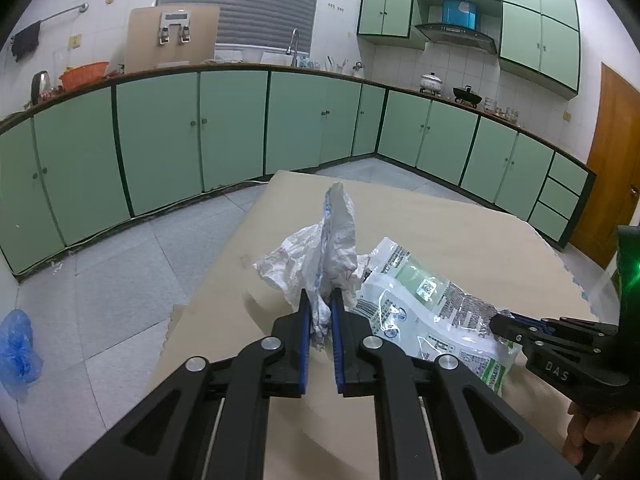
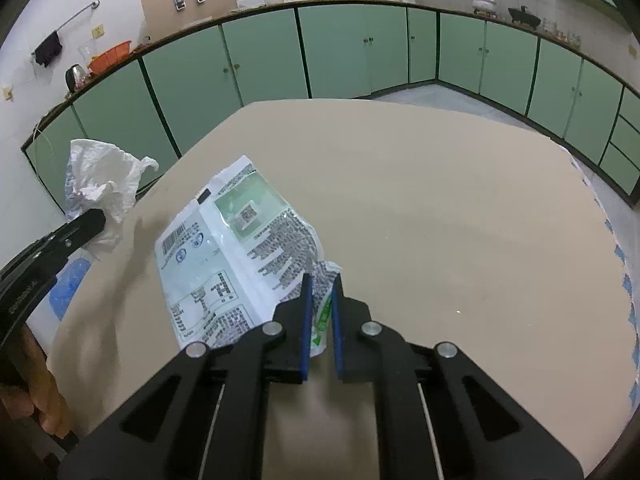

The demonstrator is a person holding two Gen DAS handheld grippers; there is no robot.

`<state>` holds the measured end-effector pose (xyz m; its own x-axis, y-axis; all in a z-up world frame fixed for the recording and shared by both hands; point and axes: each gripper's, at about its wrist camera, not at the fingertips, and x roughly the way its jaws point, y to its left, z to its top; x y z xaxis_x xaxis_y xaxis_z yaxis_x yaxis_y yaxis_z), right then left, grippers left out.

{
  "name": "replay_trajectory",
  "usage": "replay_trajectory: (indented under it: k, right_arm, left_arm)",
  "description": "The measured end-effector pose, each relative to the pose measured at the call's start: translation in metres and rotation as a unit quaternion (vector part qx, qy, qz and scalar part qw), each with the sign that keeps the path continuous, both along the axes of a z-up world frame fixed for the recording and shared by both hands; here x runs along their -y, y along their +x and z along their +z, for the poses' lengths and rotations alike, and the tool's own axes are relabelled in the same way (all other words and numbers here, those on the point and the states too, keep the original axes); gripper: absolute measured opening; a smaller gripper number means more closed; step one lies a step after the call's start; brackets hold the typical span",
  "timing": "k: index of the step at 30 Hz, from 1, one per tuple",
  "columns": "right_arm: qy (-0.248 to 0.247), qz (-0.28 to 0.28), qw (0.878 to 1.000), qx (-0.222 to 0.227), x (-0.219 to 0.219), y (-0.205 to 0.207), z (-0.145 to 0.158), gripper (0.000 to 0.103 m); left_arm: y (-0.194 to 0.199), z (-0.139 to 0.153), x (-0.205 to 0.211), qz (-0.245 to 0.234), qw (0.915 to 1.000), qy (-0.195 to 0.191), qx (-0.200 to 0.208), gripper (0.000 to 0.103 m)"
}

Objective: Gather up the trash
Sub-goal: 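Grasp the clear printed plastic packet with the right gripper while the left holds the bag, then carry the white bag and clear packet to the black bin and release both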

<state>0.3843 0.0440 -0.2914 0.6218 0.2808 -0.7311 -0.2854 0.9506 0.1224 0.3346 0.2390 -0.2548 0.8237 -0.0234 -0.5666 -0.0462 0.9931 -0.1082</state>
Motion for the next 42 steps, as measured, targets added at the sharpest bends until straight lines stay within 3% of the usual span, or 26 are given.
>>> replay_trajectory:
  k: [11, 19, 30, 42]
  right_arm:
    - [0.021, -0.013, 0.999, 0.027, 0.032, -0.023, 0.038, 0.006]
    - [0.030, -0.042, 0.997, 0.054, 0.084, -0.050, 0.066, 0.006]
    - [0.035, -0.107, 0.990, 0.080, 0.181, -0.090, 0.083, 0.006]
    - [0.042, -0.162, 0.982, 0.092, 0.263, -0.129, 0.089, 0.006]
  left_arm:
    - [-0.014, 0.018, 0.017, -0.004, 0.9999, 0.012, 0.007, 0.010]
    - [-0.038, 0.039, 0.049, -0.021, 0.9996, 0.012, 0.014, 0.010]
    - [-0.057, 0.057, 0.136, -0.089, 0.9957, 0.020, 0.014, 0.010]
    - [-0.053, 0.067, 0.213, -0.144, 0.9889, 0.032, 0.017, 0.010]
